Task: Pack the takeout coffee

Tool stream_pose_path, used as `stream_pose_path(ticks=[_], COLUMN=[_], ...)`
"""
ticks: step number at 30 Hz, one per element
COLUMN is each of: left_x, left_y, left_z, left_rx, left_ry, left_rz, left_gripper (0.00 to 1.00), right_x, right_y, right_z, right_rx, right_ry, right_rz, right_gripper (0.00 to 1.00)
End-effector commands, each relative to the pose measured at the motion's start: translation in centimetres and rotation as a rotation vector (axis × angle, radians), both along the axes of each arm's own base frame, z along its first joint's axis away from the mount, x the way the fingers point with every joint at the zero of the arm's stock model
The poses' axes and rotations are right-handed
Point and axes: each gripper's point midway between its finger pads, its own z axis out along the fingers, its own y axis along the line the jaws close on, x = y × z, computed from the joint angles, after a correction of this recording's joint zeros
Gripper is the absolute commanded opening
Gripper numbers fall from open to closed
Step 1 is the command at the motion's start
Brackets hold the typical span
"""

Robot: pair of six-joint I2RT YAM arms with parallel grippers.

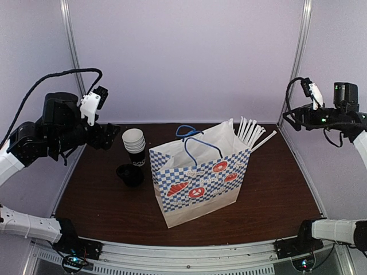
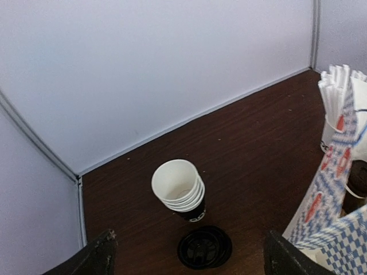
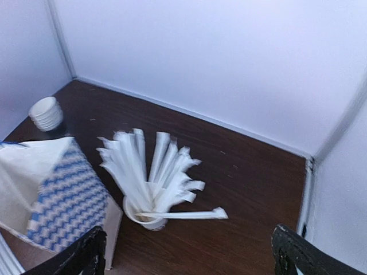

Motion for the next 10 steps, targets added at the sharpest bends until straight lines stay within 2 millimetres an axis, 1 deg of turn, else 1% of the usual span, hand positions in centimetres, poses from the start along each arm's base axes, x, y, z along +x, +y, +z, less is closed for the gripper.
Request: stream_pose_path(ticks=[1,2,3,4,5,7,10], left_x=[2.0,2.3,2.6,2.8,2.9,3.0,2.7], left_y=[3.6,4.3,4.7,5.0,5.1,5.2,4.7], left_z=[-1.3,-1.7,-2.1,-2.5,-2.8,-3.6,-4.7], left_rx=[-0.074,-0.072,-0.064,-0.054,-0.048,-0.042,-0.043], left_ry=[0.077,0.085,0.089,0.086,0.086,0.094,0.097], left_rz=[0.120,0.138,0.149,0.152,0.151,0.137,0.096], left_gripper=[0.89,0.89,0.89,0.90,0.89,0.89,0.90], right_x=[0.7,0.2,-0.2,-0.9,-1.3,-2.0,-2.1], right_y=[-9.3,-10.7,-11.7,-12.4,-12.6,-12.2,-10.9], right_z=[-0.9,-1.0,-1.5,-1.1,-1.3,-1.4,-2.7], right_rx=[-0.035,-0.037,-0.034,-0.027,-0.022,-0.001,0.066], right_ry=[-0.040,-0.054,-0.058,-0.087,-0.104,-0.134,-0.103], right_rz=[-0.494,-0.578,-0.640,-0.680,-0.694,-0.675,-0.622], right_gripper=[1.00,1.00,1.00,1.00,1.00,1.00,1.00])
